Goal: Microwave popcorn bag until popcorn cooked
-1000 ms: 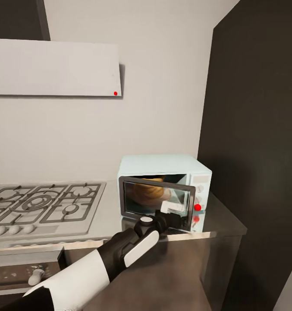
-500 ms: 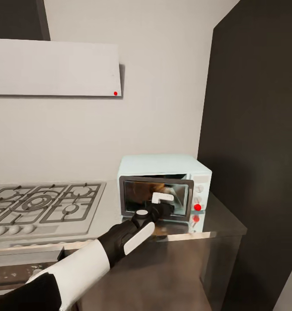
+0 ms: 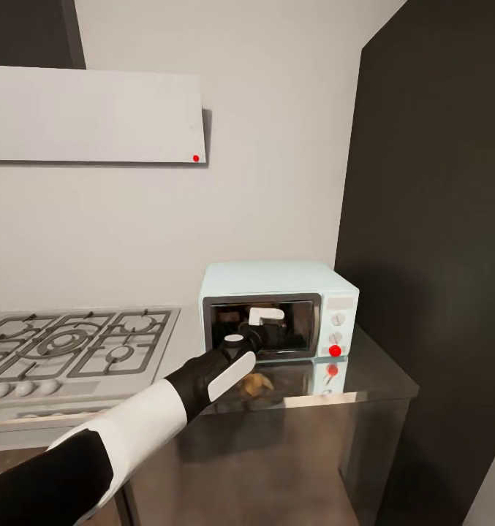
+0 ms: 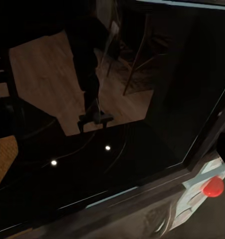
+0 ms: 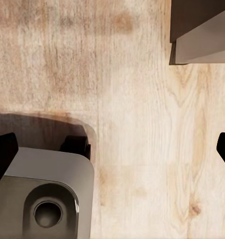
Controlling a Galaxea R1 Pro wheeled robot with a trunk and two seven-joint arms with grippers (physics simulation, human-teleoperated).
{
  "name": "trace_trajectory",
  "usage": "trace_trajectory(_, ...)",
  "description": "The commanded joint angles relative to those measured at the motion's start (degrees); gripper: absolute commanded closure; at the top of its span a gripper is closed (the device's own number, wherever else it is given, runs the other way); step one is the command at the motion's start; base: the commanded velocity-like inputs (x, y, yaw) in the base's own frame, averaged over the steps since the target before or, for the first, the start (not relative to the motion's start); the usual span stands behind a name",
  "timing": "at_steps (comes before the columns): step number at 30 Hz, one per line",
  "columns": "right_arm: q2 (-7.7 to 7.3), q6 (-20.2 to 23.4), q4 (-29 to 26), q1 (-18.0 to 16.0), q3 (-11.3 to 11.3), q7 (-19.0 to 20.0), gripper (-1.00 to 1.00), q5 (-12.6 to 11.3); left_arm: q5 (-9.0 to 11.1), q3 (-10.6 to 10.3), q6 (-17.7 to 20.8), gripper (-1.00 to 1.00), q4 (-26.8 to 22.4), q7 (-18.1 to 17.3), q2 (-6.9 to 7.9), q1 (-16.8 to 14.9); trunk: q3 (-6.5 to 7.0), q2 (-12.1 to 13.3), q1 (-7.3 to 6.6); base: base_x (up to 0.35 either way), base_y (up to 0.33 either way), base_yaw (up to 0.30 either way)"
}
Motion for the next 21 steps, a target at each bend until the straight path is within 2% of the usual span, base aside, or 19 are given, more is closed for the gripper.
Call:
trace_trajectory(1,-0.02,0.06,0.07,-0.07,0.17,0.16,-1.00,0.40,-0.62,-0.13,0.00,-1.00,2.17,0.60,0.00,-0.87,-0.06,-0.01,0.02,0.000,0.000,0.000)
trace_trajectory(9,-0.02,0.06,0.07,-0.07,0.17,0.19,-1.00,0.40,-0.63,-0.08,-0.28,-1.00,2.78,0.60,0.00,-1.65,-0.06,-0.01,0.02,0.000,0.000,0.000)
trace_trajectory(12,-0.02,0.10,0.07,-0.07,0.16,0.23,-1.00,0.40,-0.56,-0.12,-3.44,-1.00,0.13,0.35,0.00,-1.62,-0.06,-0.01,0.02,0.000,0.000,0.000)
trace_trajectory(16,-0.02,0.09,0.07,-0.07,0.18,0.21,-1.00,0.40,-0.50,-0.24,-3.53,-1.00,-1.16,-4.21,0.00,-1.64,-0.06,-0.01,0.02,0.000,0.000,0.000)
trace_trajectory(21,-0.04,0.06,0.08,-0.07,0.18,0.22,-1.00,0.40,0.26,-0.69,-2.28,-1.00,-2.15,-7.25,0.00,-1.60,-0.06,-0.01,0.02,0.000,0.000,0.000)
